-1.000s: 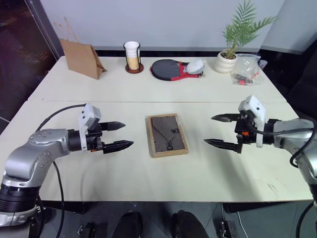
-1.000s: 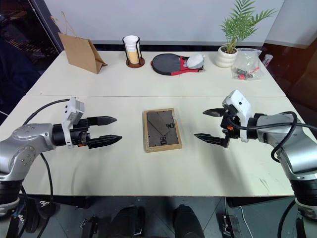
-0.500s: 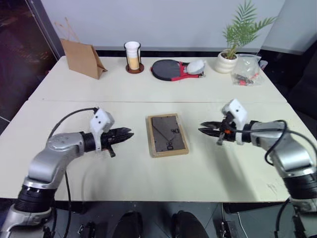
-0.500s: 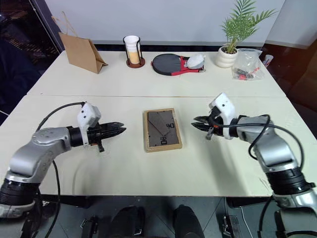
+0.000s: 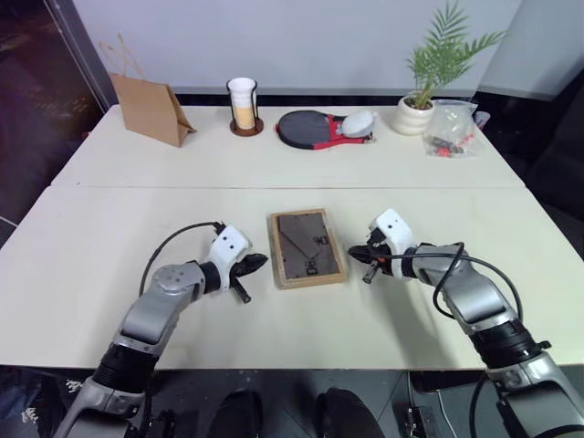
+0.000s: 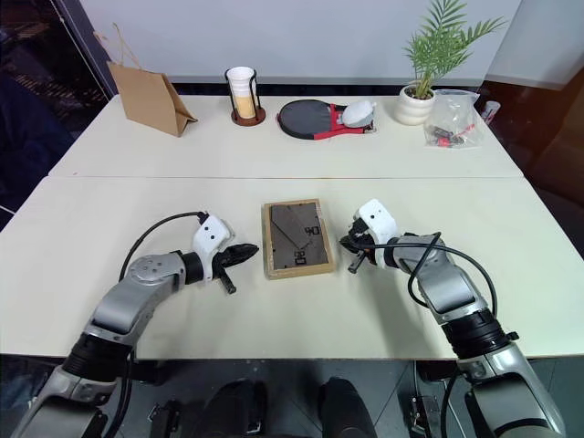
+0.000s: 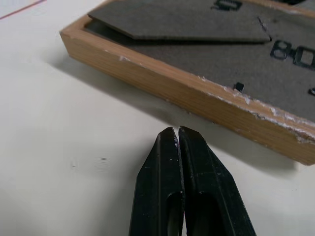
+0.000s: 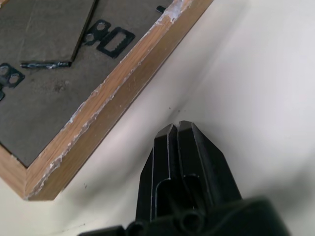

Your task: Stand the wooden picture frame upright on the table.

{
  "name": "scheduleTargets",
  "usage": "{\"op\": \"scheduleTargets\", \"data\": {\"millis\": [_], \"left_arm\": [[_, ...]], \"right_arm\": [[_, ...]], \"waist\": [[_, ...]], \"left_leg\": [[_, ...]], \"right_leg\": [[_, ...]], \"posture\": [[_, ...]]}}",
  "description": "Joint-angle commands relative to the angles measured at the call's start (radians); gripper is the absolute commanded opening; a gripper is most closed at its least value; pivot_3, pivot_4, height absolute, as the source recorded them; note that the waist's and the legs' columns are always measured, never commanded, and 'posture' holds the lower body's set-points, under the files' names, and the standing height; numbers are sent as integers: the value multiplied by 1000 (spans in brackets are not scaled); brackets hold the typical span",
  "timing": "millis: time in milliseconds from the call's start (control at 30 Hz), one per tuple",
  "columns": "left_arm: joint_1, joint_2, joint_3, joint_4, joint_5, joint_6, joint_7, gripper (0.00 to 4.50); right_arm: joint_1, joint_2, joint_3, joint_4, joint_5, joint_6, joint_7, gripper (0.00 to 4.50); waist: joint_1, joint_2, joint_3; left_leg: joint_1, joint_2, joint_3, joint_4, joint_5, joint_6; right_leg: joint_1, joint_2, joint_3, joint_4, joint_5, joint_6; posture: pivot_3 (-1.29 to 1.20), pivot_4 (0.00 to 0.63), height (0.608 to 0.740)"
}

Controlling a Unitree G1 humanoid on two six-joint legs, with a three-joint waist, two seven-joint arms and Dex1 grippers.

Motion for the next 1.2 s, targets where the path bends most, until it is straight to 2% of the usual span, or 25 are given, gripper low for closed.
{"op": "scheduleTargets", "data": {"millis": [33,567,1067,1200], "left_arm": [[-3,7,3,-29,5,10,-9,74],[86,120,30,-214,-119,190,-146,74],[36,110,60,-114,-86,135,-111,74],[50,123,59,-132,-97,146,-123,74]], "right_arm": [[9,17,26,-61,9,17,34,64],[44,49,83,-205,22,106,80,64],[54,10,81,-285,60,189,141,64],[51,-3,97,-260,26,164,134,64]], "waist": [[-1,0,0],[-1,0,0],[2,0,0],[3,0,0]], "left_leg": [[0,0,0,0,0,0],[0,1,-1,0,0,0],[0,0,-2,0,0,0],[0,0,-2,0,0,0]], "right_leg": [[0,0,0,0,0,0],[0,0,0,0,0,0],[0,0,-1,0,0,0],[0,0,-1,0,0,0]], "posture": [[0,150,740],[0,150,740],[0,150,740],[0,150,740]]}}
